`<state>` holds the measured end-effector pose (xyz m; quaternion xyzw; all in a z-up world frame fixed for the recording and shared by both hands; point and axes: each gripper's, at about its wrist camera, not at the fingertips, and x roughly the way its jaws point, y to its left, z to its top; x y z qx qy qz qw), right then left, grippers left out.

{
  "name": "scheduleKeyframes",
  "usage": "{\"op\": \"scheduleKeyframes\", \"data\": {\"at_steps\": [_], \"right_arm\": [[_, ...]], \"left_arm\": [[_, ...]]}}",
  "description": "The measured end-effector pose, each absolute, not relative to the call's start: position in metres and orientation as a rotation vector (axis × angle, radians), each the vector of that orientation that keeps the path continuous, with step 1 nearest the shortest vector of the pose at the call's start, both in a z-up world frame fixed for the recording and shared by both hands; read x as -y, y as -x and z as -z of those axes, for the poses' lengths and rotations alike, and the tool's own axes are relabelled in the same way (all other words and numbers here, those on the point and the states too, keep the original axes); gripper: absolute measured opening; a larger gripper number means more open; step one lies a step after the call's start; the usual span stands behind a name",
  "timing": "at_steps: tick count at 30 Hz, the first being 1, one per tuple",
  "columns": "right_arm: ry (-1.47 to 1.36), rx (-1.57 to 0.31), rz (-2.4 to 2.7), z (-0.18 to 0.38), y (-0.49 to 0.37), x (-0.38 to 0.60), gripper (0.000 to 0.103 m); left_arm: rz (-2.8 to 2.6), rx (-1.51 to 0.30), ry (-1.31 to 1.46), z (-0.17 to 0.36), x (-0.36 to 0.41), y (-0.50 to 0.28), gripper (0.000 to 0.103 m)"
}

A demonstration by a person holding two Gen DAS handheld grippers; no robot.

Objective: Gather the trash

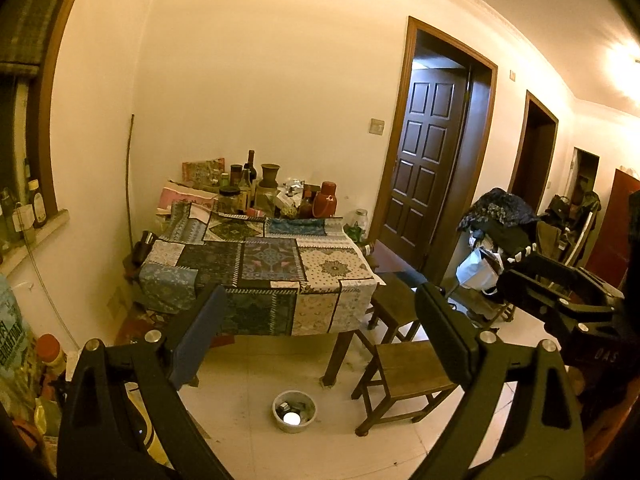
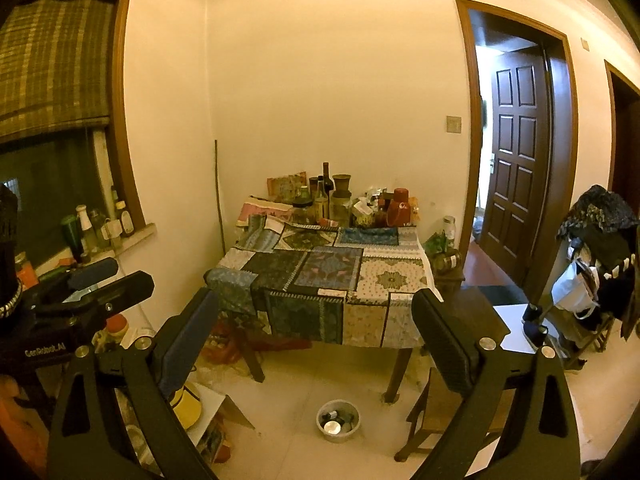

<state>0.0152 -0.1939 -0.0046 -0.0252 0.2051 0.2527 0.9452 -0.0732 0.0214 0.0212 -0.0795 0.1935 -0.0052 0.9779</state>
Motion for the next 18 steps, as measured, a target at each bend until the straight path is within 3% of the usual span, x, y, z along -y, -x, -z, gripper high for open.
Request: {"op": "scheduleKeyframes", "data": {"at_steps": [18], "right_arm": [[0.049,-0.429,-0.522,0.0032,-0.0166,0.1946,0.097]], "left_arm": [[0.010,-0.400,0.165,-0.0170,-0.0236,0.0703,0.095]]}}
